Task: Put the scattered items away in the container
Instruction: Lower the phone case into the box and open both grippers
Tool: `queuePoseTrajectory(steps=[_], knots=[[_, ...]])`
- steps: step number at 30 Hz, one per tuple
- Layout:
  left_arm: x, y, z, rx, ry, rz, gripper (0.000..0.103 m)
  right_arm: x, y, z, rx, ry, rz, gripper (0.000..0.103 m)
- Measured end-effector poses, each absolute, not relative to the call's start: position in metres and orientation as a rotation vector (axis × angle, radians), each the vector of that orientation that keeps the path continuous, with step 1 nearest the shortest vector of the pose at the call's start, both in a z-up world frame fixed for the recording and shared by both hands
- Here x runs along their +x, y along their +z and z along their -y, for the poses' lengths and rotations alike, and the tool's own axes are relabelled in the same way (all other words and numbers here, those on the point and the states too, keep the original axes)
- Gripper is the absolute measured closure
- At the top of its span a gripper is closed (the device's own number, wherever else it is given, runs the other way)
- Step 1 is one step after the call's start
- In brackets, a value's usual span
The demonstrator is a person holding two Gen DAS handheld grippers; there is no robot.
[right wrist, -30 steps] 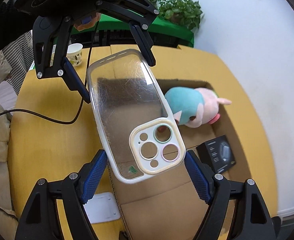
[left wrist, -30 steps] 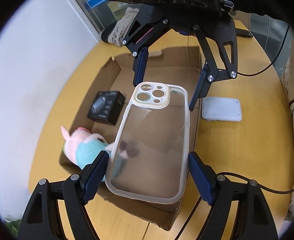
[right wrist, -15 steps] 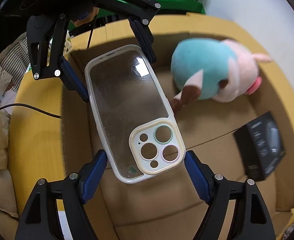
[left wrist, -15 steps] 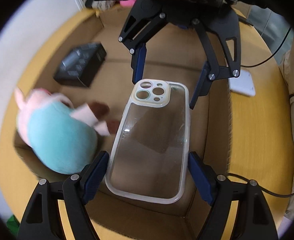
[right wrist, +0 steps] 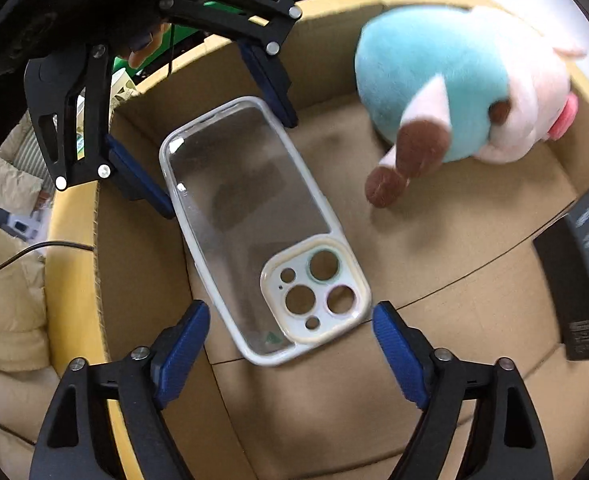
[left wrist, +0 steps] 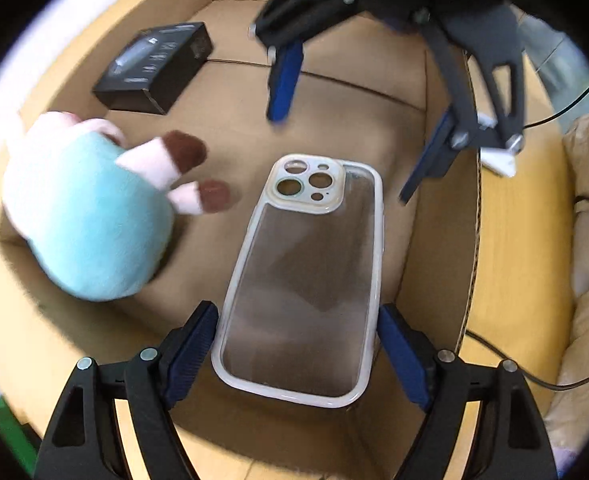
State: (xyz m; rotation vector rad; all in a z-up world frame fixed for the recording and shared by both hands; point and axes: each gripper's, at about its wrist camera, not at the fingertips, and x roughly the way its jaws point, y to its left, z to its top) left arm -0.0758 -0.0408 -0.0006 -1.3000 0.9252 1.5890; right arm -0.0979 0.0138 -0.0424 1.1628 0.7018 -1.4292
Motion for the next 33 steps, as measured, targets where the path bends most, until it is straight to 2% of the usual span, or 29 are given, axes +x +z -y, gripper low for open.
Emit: queuePoseTrajectory(steps=[3, 9, 13, 15, 17, 19, 20, 21, 22, 23, 24, 25, 27, 28, 29, 30, 31, 32, 33], knots=[[-0.070, 0.005, 0.046, -1.306, 1.624, -0.929, 0.021, -0.093, -0.024, -0.022, 1.153, -1.513, -0.675, 0.003], [-0.057, 0.014, 0.047, -1.294, 1.694, -0.946, 0.021, -0.066, 0.009, -0.042, 1.119, -1.659, -0.620, 0.002], [-0.041, 0.049, 0.056, -1.183, 1.911, -0.846, 0.021, -0.043, 0.037, -0.067, 1.065, -1.850, -0.537, 0.002], [-0.037, 0.071, 0.064, -1.083, 2.103, -0.815, 0.021, -0.027, 0.055, -0.075, 0.974, -2.061, -0.562, 0.002], [-0.021, 0.089, 0.066, -1.009, 2.324, -0.723, 0.021, 0.005, 0.070, -0.086, 0.818, -2.302, -0.603, 0.000], [-0.022, 0.101, 0.062, -0.975, 2.463, -0.548, 0.021, 0.025, 0.078, -0.101, 0.736, -2.457, -0.572, 0.000], [-0.013, 0.104, 0.062, -0.958, 2.515, -0.458, 0.022, 0.032, 0.078, -0.107, 0.733, -2.497, -0.538, 0.000], [-0.003, 0.105, 0.062, -0.950, 2.583, -0.383, 0.029, 0.037, 0.077, -0.114, 0.749, -2.514, -0.496, 0.001], [0.002, 0.103, 0.057, -0.988, 2.637, -0.341, 0.074, 0.043, 0.075, -0.118, 0.768, -2.527, -0.461, 0.008], [0.007, 0.097, 0.053, -1.072, 2.664, -0.274, 0.096, 0.044, 0.073, -0.121, 0.777, -2.545, -0.451, 0.019], [0.008, 0.095, 0.053, -1.125, 2.679, -0.149, 0.099, 0.047, 0.073, -0.123, 0.788, -2.562, -0.461, 0.060], [0.013, 0.092, 0.057, -1.126, 2.680, 0.018, 0.100, 0.051, 0.073, -0.123, 0.804, -2.570, -0.458, 0.090], [0.026, 0.087, 0.063, -1.084, 2.664, 0.242, 0.099, 0.056, 0.078, -0.131, 0.828, -2.563, -0.378, 0.091], [0.032, 0.085, 0.062, -1.072, 2.669, 0.308, 0.094, 0.059, 0.080, -0.135, 0.835, -2.558, -0.342, 0.085], [0.035, 0.082, 0.059, -1.077, 2.691, 0.344, 0.077, 0.063, 0.086, -0.142, 0.841, -2.562, -0.322, 0.073], [0.037, 0.081, 0.055, -1.084, 2.729, 0.358, 0.061, 0.070, 0.089, -0.146, 0.847, -2.574, -0.314, 0.023], [0.042, 0.082, 0.049, -1.069, 2.773, 0.349, 0.028, 0.068, 0.088, -0.147, 0.837, -2.589, -0.312, 0.003], [0.050, 0.085, 0.046, -1.038, 2.800, 0.333, 0.020, 0.072, 0.088, -0.147, 0.807, -2.600, -0.314, 0.001], [0.056, 0.087, 0.040, -0.995, 2.831, 0.300, 0.020, 0.079, 0.090, -0.147, 0.784, -2.600, -0.323, 0.000]])
